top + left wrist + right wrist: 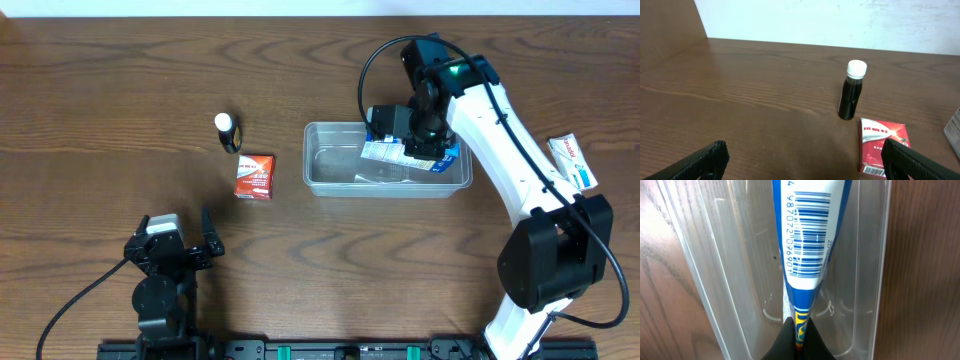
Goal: Pack container
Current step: 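Lift the Kool Fever box and carry it into the clear container, then lower the box into the container and open the right gripper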
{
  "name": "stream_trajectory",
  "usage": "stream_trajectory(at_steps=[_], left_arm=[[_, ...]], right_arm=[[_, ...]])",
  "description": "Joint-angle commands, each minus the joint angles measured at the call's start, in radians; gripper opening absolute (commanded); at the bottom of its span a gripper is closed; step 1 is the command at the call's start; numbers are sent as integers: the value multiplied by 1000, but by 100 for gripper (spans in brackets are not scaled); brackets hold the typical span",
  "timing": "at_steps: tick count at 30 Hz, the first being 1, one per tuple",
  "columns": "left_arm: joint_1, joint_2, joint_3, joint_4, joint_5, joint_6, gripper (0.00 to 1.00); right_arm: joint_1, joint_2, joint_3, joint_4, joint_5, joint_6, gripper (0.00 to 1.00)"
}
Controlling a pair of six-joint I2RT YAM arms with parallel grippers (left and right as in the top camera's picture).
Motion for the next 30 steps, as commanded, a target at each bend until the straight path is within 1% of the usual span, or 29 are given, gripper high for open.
stream_trajectory(at_steps=[1, 12, 17, 30], left_arm=[[6, -7, -28, -6, 11, 14, 98], [6, -7, -28, -6, 11, 14, 98], [6, -7, -28, -6, 11, 14, 98], [6, -7, -28, -6, 11, 14, 98]], right_arm=[[0, -7, 0, 0, 15, -19, 2], [-3, -6, -8, -16, 21, -19, 2], [-16, -6, -40, -13, 87, -30, 2], [-25, -6, -74, 98, 73, -30, 2]])
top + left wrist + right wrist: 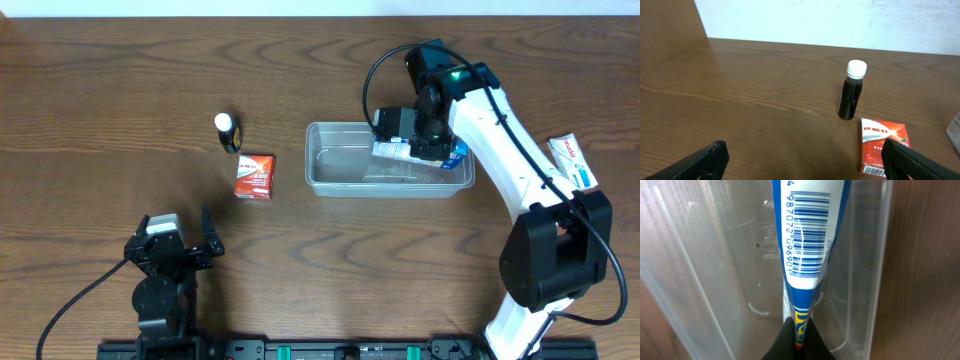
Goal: Pack container
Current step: 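Lower the box into the container and open the right gripper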
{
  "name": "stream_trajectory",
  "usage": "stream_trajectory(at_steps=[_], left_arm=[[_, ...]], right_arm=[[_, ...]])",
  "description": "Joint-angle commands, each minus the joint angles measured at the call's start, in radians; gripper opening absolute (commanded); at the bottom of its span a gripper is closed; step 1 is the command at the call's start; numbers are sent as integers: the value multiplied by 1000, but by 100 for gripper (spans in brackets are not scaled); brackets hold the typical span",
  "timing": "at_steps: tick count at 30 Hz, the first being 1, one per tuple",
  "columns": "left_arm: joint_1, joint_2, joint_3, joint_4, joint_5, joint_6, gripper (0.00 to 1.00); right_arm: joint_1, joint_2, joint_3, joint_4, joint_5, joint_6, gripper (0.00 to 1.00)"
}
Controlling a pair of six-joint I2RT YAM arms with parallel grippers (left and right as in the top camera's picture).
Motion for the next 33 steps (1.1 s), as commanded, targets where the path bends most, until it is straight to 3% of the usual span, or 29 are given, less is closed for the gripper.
stream_trajectory(at_steps=[1, 3, 10, 22, 33], left_arm=[[6, -7, -28, -6, 11, 14, 98], [6, -7, -28, -6, 11, 14, 98], [6, -7, -28, -6, 11, 14, 98], [6, -7, -28, -6, 11, 14, 98], [6, -7, -28, -6, 11, 14, 98]], right_arm=[[-5, -5, -5, 10, -13, -15, 3], [-5, -5, -6, 10, -21, -15, 3], [-5, -5, -47, 45, -28, -15, 20], [-3, -8, -105, 133, -12, 11, 19], [5, -28, -103, 107, -5, 95, 33]])
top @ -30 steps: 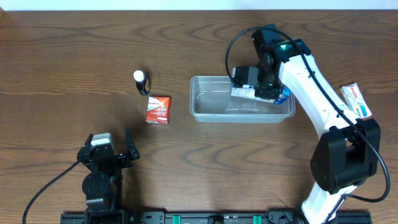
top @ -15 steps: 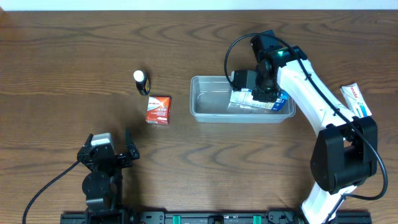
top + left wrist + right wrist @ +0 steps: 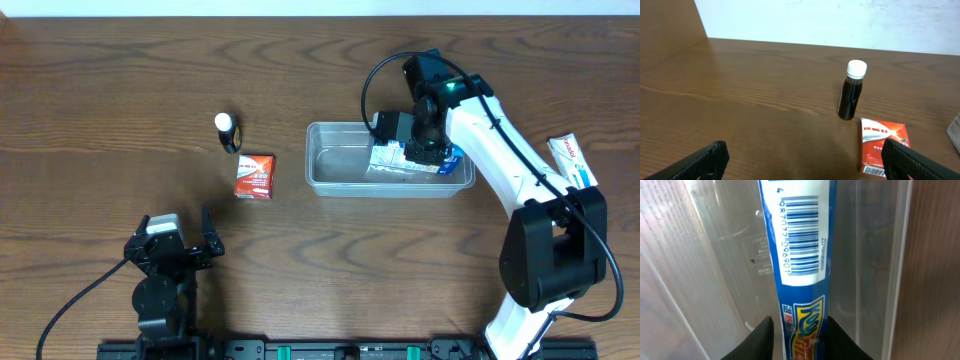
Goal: Pack container
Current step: 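Lower the box into the container and open the right gripper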
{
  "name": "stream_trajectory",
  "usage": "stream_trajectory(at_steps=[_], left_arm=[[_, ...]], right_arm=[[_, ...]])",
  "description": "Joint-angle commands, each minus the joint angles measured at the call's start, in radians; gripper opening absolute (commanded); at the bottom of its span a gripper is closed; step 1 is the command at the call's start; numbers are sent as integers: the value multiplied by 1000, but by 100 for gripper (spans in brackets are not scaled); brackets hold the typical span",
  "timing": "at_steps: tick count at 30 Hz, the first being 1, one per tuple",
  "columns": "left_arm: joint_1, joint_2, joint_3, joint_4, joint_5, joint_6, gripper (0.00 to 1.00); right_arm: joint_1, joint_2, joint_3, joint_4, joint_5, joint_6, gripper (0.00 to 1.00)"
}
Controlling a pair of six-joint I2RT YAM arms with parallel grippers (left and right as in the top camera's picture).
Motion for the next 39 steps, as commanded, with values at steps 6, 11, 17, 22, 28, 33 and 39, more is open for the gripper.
stream_trajectory(at_steps=[6, 11, 17, 22, 28, 33, 39], left_arm=[[6, -7, -28, -7, 11, 14, 98], [6, -7, -28, -7, 11, 14, 98], [6, -7, -28, -7, 11, 14, 98], [6, -7, -28, -7, 11, 14, 98], [6, -7, -28, -7, 11, 14, 98], [6, -7, -28, -7, 11, 14, 98], [6, -7, -28, -7, 11, 14, 98]], right_arm=[[6, -29, -8, -18, 5, 92, 36], [9, -29, -8, -26, 5, 262, 41], [9, -39, -3, -26, 3, 451, 36], [9, -66, -2, -45, -32, 614, 32], [9, -77, -2, -109, -105, 723, 32], [9, -77, -2, -120, -132, 724, 33], [9, -77, -2, -121, -258, 742, 28]])
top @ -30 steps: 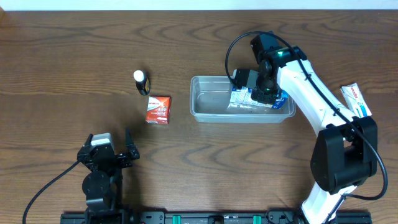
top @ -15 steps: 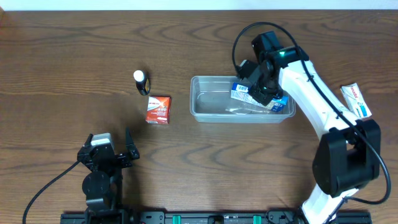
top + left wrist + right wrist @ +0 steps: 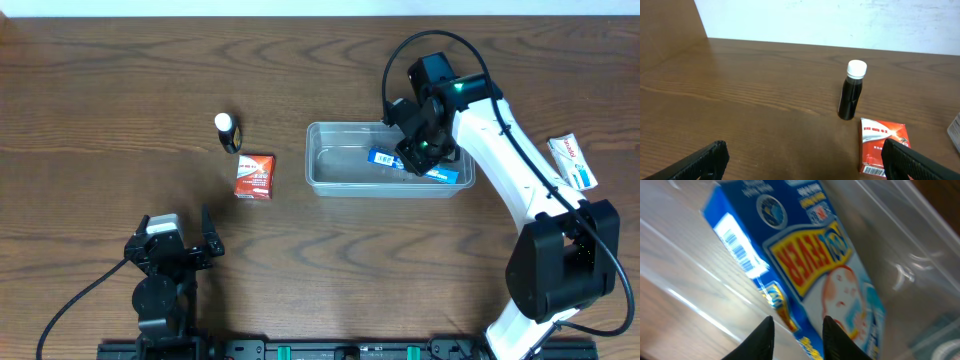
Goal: Pack container
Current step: 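Lower the box into the container and open the right gripper, then withdraw right gripper from container toward the Panadol box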
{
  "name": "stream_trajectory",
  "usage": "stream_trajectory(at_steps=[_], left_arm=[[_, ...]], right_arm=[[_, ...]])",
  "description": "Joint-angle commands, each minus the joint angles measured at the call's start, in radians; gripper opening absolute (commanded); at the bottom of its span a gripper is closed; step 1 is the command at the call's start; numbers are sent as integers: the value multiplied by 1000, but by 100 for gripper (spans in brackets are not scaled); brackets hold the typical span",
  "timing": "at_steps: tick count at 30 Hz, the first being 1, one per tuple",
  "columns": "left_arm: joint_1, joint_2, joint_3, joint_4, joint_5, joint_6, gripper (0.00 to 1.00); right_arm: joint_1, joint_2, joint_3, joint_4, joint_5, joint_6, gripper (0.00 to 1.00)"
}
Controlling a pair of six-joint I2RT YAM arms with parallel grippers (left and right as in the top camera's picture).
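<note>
A clear plastic container sits mid-table. A blue packet lies flat in its right half, and the right wrist view shows the packet face up on the container floor. My right gripper hovers just over it, open, its fingertips apart with nothing clamped between them. A black bottle with a white cap and a red box stand left of the container. My left gripper rests open near the front edge, facing the bottle and the red box.
A white and blue tube lies on the table at the far right, beyond my right arm. Bare wood surrounds the container on all sides. A white wall stands behind the table in the left wrist view.
The blue packet stood on edge between my right gripper's parted fingers; now it lies flat on the container floor. The right gripper has turned and shifted slightly right. The left arm is unchanged.
My right gripper was shut on the blue packet, holding it tilted over the container's right end. It then held the packet lower inside. Then its fingers were apart around the packet, and now the packet lies flat in the container. The left arm stayed still.
</note>
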Motion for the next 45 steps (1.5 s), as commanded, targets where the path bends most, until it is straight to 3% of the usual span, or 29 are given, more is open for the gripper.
stream_trajectory(at_steps=[1, 5, 11, 18, 25, 31, 36, 45], left_arm=[[6, -7, -28, -6, 11, 14, 98], [6, -7, -28, -6, 11, 14, 98], [6, -7, -28, -6, 11, 14, 98], [6, -7, -28, -6, 11, 14, 98], [6, -7, -28, -6, 11, 14, 98], [6, -7, -28, -6, 11, 14, 98], [6, -7, -28, -6, 11, 14, 98], [6, -7, -28, -6, 11, 14, 98]], right_arm=[[8, -23, -2, 8, -122, 55, 25], [8, -23, -3, 21, -177, 150, 16], [8, -23, -3, 47, -177, 210, 15], [27, -23, -3, 119, -181, 402, 1], [122, -22, -32, 234, -169, 561, 1], [245, -22, -104, 367, 66, 736, 1], [303, -21, -171, 464, 175, 805, 1], [301, -1, -190, 480, 239, 848, 1]])
